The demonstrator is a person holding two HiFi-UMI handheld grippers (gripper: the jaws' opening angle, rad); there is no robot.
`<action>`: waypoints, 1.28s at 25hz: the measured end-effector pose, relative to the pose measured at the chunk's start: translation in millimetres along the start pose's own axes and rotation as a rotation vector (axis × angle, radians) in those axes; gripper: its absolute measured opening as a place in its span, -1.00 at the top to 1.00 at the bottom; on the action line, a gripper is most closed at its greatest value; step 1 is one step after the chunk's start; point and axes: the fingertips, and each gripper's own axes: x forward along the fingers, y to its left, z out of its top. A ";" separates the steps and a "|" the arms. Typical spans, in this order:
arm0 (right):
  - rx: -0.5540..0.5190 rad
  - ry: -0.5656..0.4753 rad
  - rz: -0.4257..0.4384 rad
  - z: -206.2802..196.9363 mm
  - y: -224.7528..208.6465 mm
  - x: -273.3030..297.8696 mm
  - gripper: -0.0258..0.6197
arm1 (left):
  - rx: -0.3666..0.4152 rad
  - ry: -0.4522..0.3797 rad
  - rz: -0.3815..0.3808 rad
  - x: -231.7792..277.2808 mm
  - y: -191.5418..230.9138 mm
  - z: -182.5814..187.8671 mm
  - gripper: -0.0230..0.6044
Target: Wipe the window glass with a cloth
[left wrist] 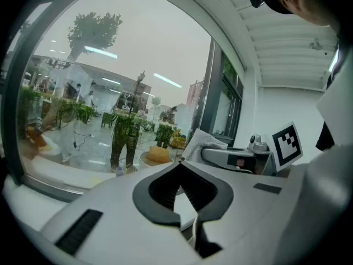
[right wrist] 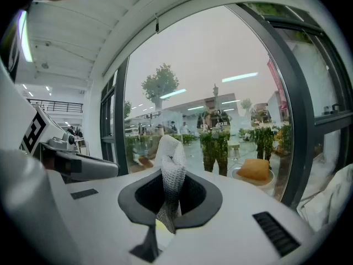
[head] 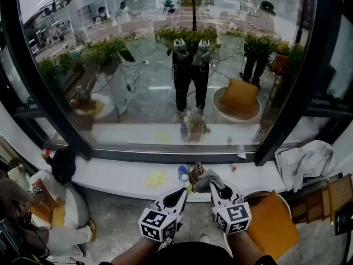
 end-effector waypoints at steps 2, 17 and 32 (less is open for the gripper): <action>0.002 0.003 0.003 -2.5 0.5 -0.4 0.79 | 0.002 0.000 -0.001 1.1 -0.6 -2.9 0.90; 0.020 -0.017 0.013 3.6 20.0 5.4 0.79 | -0.004 -0.012 0.006 -16.4 13.9 0.7 0.90; -0.009 -0.031 0.001 17.8 82.9 52.5 0.79 | -0.019 -0.040 0.018 -62.6 87.3 8.1 0.90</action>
